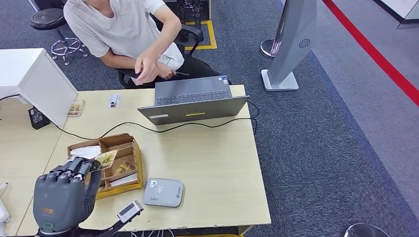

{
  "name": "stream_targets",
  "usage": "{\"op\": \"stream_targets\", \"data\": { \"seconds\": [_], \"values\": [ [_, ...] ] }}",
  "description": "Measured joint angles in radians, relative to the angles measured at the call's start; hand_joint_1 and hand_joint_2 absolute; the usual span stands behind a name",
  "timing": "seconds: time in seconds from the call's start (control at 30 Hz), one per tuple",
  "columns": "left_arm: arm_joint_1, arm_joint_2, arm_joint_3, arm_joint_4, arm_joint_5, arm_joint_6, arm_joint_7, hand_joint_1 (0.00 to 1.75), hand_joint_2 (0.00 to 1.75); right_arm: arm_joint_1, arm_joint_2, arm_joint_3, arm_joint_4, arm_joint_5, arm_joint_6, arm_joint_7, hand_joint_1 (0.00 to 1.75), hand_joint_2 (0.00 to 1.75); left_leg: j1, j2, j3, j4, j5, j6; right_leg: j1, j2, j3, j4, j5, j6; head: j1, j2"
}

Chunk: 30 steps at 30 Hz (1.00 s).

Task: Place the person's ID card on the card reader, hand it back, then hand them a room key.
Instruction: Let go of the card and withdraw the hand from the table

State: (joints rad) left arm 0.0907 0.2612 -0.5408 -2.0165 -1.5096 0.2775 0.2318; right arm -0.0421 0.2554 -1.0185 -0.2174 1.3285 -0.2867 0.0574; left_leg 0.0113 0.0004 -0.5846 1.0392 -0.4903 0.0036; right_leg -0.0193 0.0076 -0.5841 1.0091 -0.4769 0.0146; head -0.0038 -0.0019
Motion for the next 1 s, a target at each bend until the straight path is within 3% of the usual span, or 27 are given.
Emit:
{"op": "stream_targets", "data": {
  "seconds": [0.13, 0.27, 0.43, 0.77, 0.9, 1.0],
  "values": [
    [-0.242, -0.043, 0.011, 0.082, 0.073, -0.114, 0.025, 1.75, 1.75, -0.002, 0.001, 0.01, 0.0, 0.06, 0.012, 0.019, 0.0, 1.75, 0.0, -0.01, -0.003, 0.0, 0.006, 0.001, 0.0, -0.009, 0.002, 0.0, 0.002, 0.001, 0.001, 0.0],
    [-0.483, -0.111, 0.081, 0.324, 0.088, -0.072, -0.033, 1.75, 1.75, -0.007, 0.0, 0.039, 0.001, 0.107, 0.018, 0.023, 0.0, 1.75, 0.0, -0.008, -0.002, 0.0, 0.009, -0.001, 0.0, -0.007, 0.002, 0.0, 0.007, -0.001, 0.001, 0.0],
    [-0.59, -0.159, 0.133, 0.47, 0.042, -0.056, -0.048, 1.75, 1.75, -0.008, 0.0, 0.053, 0.002, 0.113, 0.021, 0.02, 0.0, 1.75, 0.0, -0.004, -0.002, 0.0, 0.009, -0.001, 0.0, -0.002, 0.0, 0.0, 0.008, -0.001, 0.0, 0.0],
    [-0.772, -0.188, 0.209, 0.863, 0.023, 0.031, -0.088, 1.75, 1.75, -0.012, -0.001, 0.078, 0.002, 0.131, 0.037, 0.03, 0.0, 1.75, 0.0, -0.002, -0.003, 0.0, 0.009, -0.001, 0.0, -0.001, -0.001, 0.0, 0.008, -0.001, 0.0, 0.0],
    [-0.792, -0.203, 0.226, 0.984, 0.03, 0.025, -0.098, 0.0, 1.75, -0.012, -0.002, 0.087, 0.003, 0.131, 0.041, 0.033, 0.0, 1.75, 0.0, 0.002, -0.003, 0.0, 0.009, -0.001, 0.0, 0.004, -0.002, 0.001, 0.009, -0.002, 0.0, 0.0],
    [-0.79, -0.213, 0.235, 1.002, 0.06, -0.02, -0.101, 0.0, 1.75, -0.012, -0.004, 0.09, 0.003, 0.13, 0.042, 0.031, 0.0, 1.75, 0.0, 0.002, -0.004, 0.0, 0.009, -0.001, 0.0, 0.004, -0.003, 0.001, 0.009, -0.002, 0.001, 0.0]
  ]
}}
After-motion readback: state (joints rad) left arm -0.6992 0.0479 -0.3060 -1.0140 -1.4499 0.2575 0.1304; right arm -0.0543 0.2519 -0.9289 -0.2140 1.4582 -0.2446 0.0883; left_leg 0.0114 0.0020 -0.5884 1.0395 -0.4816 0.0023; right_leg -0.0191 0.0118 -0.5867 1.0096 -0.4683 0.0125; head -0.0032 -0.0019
